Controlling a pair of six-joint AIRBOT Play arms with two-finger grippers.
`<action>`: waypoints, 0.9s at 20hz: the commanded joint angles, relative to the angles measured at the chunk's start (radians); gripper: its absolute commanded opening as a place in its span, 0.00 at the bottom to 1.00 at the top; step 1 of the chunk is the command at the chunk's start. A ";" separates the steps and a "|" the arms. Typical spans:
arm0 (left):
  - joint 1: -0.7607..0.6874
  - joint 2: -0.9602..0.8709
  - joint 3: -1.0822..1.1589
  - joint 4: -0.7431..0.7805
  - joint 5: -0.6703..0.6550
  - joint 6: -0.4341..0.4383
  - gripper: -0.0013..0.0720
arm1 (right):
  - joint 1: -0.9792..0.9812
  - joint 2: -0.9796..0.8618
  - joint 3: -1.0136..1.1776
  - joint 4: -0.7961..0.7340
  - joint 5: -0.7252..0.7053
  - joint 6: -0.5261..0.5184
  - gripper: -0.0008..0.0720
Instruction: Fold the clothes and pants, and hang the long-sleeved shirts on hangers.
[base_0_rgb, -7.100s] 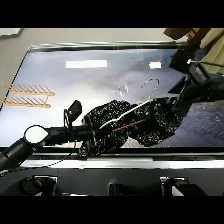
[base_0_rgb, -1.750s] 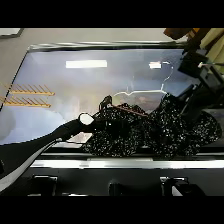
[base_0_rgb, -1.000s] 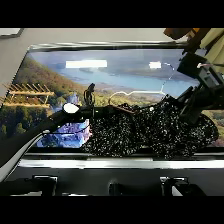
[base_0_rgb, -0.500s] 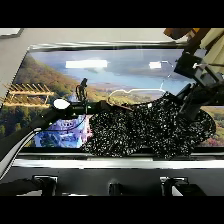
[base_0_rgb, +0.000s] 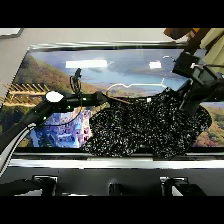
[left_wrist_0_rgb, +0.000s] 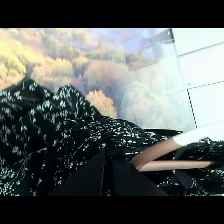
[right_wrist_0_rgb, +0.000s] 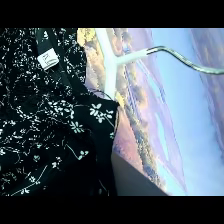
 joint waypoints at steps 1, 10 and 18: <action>0.020 0.001 0.031 0.029 -0.001 -0.008 0.05 | 0.000 -0.001 0.000 0.009 -0.013 -0.039 0.06; 0.076 0.000 0.069 0.090 -0.025 -0.031 0.04 | 0.000 -0.001 0.000 -0.041 -0.028 -0.044 0.06; 0.082 0.002 0.069 0.116 -0.114 -0.088 0.04 | 0.000 -0.001 0.000 -0.075 -0.124 -0.071 0.06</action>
